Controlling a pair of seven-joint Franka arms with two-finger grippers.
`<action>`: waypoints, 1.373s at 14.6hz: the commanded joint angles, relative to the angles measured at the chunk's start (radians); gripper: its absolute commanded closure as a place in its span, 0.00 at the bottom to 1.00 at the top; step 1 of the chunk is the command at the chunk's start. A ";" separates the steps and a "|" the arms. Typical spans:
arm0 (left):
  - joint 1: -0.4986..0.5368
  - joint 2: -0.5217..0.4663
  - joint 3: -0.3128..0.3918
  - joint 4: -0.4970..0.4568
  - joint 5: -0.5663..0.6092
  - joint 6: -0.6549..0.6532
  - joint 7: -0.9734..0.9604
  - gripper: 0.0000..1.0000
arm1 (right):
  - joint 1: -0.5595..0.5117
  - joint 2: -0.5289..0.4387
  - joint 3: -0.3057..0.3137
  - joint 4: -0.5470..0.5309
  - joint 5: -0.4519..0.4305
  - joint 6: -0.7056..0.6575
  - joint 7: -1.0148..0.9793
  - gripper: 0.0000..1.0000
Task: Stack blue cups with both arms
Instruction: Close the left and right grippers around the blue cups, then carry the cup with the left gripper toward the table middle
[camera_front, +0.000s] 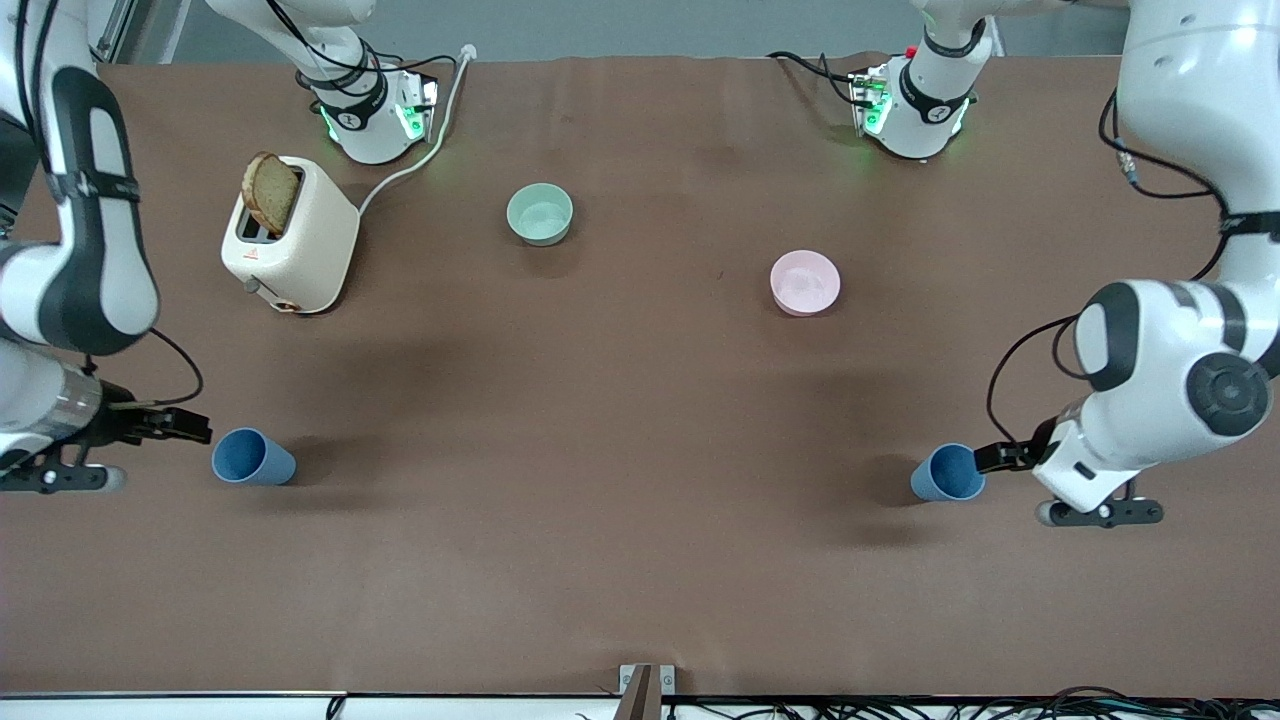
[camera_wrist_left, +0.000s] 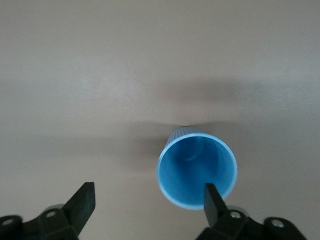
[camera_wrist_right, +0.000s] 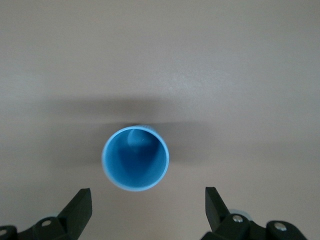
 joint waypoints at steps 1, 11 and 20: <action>0.001 0.061 0.002 0.031 -0.014 0.014 -0.008 0.31 | -0.013 0.001 0.007 -0.075 0.010 0.093 -0.041 0.00; -0.034 0.028 -0.040 0.035 -0.014 -0.003 -0.088 1.00 | -0.016 0.099 0.009 -0.153 0.016 0.308 -0.037 0.92; -0.419 0.083 -0.160 0.081 -0.007 0.003 -0.790 1.00 | -0.014 0.007 0.009 -0.056 0.021 0.122 -0.028 0.99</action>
